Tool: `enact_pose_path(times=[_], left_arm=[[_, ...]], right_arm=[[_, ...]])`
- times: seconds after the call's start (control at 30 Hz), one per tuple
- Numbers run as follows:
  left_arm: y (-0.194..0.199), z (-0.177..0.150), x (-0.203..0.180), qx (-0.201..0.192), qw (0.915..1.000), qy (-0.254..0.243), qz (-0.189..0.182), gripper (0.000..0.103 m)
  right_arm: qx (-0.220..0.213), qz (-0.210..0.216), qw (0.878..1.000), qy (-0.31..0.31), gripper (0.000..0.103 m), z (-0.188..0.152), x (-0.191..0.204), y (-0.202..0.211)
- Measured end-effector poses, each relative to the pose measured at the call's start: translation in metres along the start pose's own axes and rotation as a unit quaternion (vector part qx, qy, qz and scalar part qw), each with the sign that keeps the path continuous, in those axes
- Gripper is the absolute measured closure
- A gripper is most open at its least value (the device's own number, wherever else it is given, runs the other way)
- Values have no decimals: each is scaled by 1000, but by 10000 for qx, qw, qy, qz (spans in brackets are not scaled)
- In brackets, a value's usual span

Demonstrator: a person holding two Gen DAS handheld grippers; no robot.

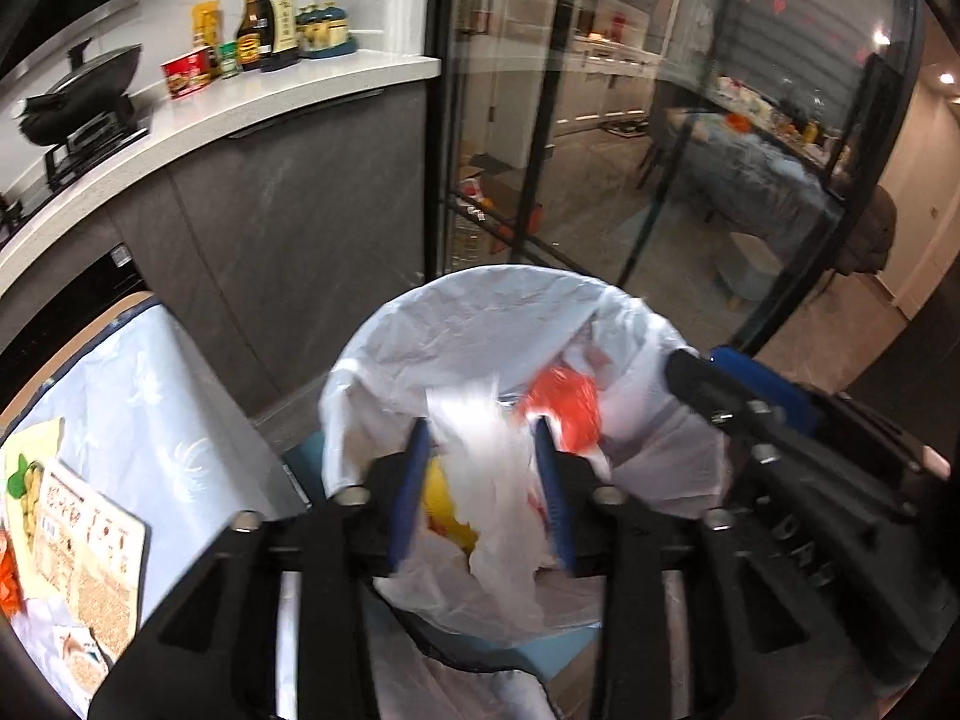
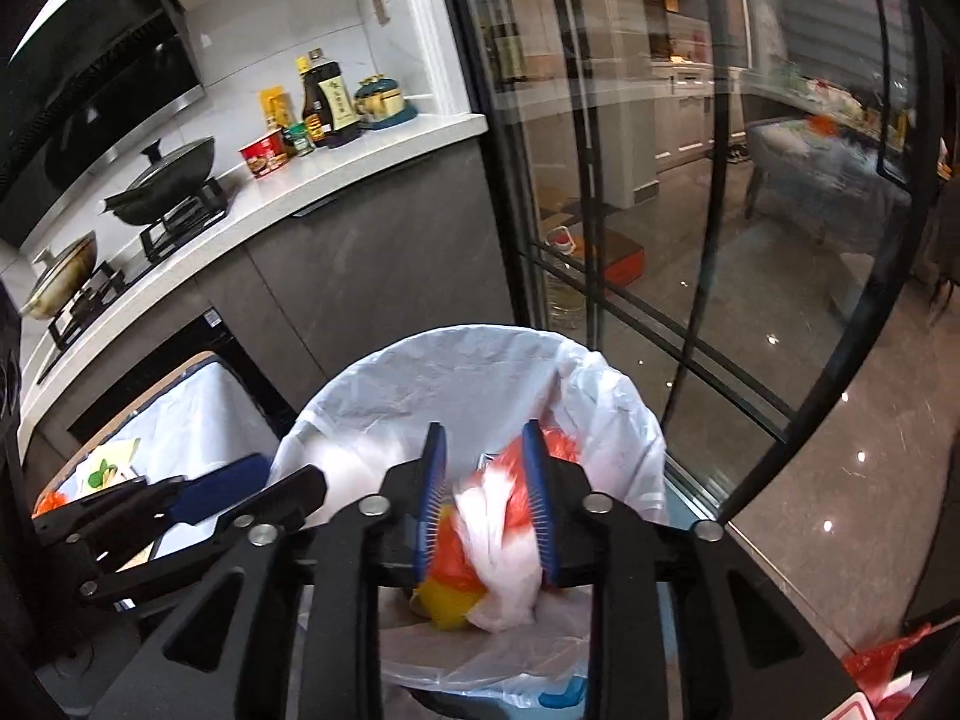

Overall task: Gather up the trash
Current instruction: 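Open both tools over the bin to drop the tissues, then move both tools back over the table toward the remaining packets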

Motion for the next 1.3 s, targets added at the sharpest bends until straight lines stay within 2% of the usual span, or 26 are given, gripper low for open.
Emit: enact_pose_path(times=[0.03, 0.1, 0.13, 0.3, 0.53, 0.67, 0.87, 1.07, 1.3], left_arm=[[1, -1, 4, -13, 10000, 37, 76, 51], [8, -2, 14, -109, 9996, 123, 209, 35], [11, -3, 17, -140, 9995, 135, 257, 34], [35, -10, 35, -279, 9973, 38, 677, 33], [72, -40, 87, -115, 9906, 378, 1311, 33], [94, -66, 128, 42, 9816, 701, 1776, 33], [124, -105, 180, 220, 9678, 1087, 2258, 33], [149, -148, 231, 402, 9528, 1572, 2567, 33], [167, -197, 277, 640, 9334, 2131, 2814, 33]], right_arm=[[-16, -15, 10000, -53, 68, 0, -3, 2], [-70, -30, 9999, -109, 55, 0, -5, 8], [-99, -24, 9999, -120, 53, 0, -5, 11], [-145, 125, 9998, 19, 52, -2, 13, 26], [15, 611, 9972, 431, 50, -24, 82, 41], [224, 943, 9931, 654, 50, -45, 126, 41], [442, 1301, 9856, 989, 50, -73, 182, 44], [703, 1592, 9763, 1285, 50, -106, 227, 47], [1023, 1774, 9669, 1521, 50, -141, 262, 43]])
Point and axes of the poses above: each gripper's, at about its wrist camera, not at the fingertips, and y roughly against the way its jaws point, x to its left, z to its top, the point moved 8 cm from there along -y, roughly the way its jaws point, and after that the axes turned 6 degrees about z, right-handed, at the moved point
